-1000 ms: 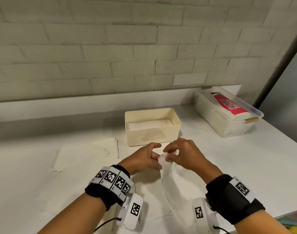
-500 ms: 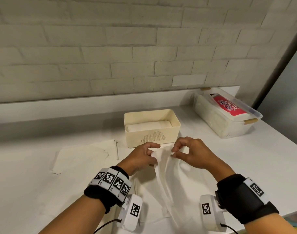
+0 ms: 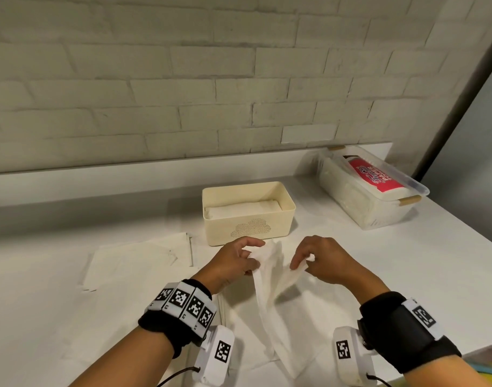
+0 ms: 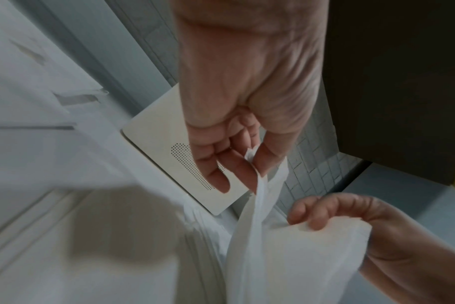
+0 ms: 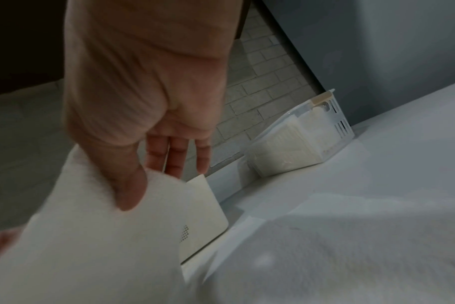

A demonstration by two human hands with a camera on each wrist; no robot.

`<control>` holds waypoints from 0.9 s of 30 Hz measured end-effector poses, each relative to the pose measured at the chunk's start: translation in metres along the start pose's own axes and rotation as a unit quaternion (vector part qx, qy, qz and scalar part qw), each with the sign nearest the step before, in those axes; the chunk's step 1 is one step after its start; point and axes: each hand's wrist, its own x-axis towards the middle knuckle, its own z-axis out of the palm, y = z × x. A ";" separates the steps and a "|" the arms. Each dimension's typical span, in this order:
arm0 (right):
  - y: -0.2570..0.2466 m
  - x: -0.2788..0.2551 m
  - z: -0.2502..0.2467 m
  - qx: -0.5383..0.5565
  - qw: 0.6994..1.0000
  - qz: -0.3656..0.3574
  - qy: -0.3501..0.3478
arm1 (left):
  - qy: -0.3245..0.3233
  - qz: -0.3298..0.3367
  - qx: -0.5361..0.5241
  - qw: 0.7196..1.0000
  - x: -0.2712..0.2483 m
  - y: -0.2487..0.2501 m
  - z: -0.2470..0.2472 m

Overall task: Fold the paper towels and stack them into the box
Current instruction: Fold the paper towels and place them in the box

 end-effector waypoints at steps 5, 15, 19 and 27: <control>-0.005 -0.001 0.006 0.028 0.999 -0.007 0.033 | -0.003 0.000 -0.012 1.000 0.000 0.001 0.003; -0.015 0.016 0.016 0.050 0.996 -0.015 0.074 | -0.002 0.007 -0.038 0.999 -0.001 0.005 0.007; -0.013 0.017 0.013 0.012 0.996 -0.039 0.083 | -0.002 0.007 -0.055 0.998 0.000 0.003 0.007; -0.007 -0.010 -0.014 0.016 0.999 -0.026 0.037 | 0.040 0.014 -0.076 0.996 0.002 -0.002 -0.004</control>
